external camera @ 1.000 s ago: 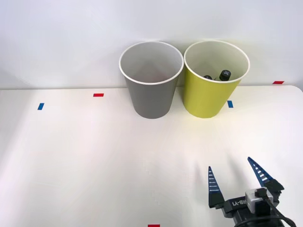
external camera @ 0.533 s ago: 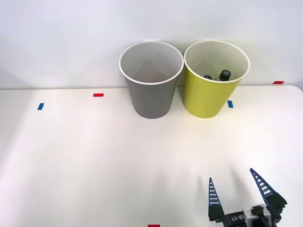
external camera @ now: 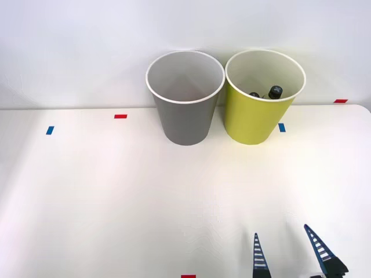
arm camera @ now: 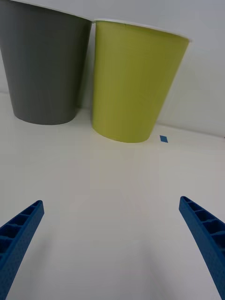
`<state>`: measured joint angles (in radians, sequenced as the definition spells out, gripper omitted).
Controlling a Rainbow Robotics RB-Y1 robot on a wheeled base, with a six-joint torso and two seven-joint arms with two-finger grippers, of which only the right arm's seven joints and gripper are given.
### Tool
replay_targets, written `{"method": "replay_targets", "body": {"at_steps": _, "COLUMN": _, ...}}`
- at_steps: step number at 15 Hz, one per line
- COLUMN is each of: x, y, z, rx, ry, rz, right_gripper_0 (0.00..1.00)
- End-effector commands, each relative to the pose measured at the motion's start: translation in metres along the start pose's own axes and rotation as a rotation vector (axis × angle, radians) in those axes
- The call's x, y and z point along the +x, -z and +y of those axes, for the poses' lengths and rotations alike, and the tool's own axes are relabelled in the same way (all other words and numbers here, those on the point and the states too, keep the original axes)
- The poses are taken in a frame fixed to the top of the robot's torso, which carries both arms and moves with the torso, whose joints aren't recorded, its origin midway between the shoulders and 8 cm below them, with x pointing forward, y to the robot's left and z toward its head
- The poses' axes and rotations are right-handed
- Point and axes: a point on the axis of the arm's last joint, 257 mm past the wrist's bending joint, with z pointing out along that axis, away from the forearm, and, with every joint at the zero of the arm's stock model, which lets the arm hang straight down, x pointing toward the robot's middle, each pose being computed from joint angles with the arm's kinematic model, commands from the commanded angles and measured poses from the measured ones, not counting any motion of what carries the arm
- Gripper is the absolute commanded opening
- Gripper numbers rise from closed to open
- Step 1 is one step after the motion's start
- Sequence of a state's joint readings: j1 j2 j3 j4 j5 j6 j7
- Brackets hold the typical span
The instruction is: Put cans in the gray bin, plastic bottles in the light green bin
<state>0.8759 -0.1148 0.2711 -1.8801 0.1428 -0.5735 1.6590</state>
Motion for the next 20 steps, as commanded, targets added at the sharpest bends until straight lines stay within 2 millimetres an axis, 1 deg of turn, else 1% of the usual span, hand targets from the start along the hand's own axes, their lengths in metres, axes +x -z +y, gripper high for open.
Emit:
{"method": "replay_targets", "body": {"at_steps": 1, "x": 0.0007, "y": 0.0006, "z": 0.0050, "rx": -0.008, "ry": -0.010, "rz": 0.002, "right_gripper_0": 1.00}}
{"method": "replay_targets", "body": {"at_steps": 20, "x": 0.0012, "y": 0.0011, "z": 0.0039, "rx": -0.012, "ry": -0.005, "rz": 0.002, "right_gripper_0": 1.00}}
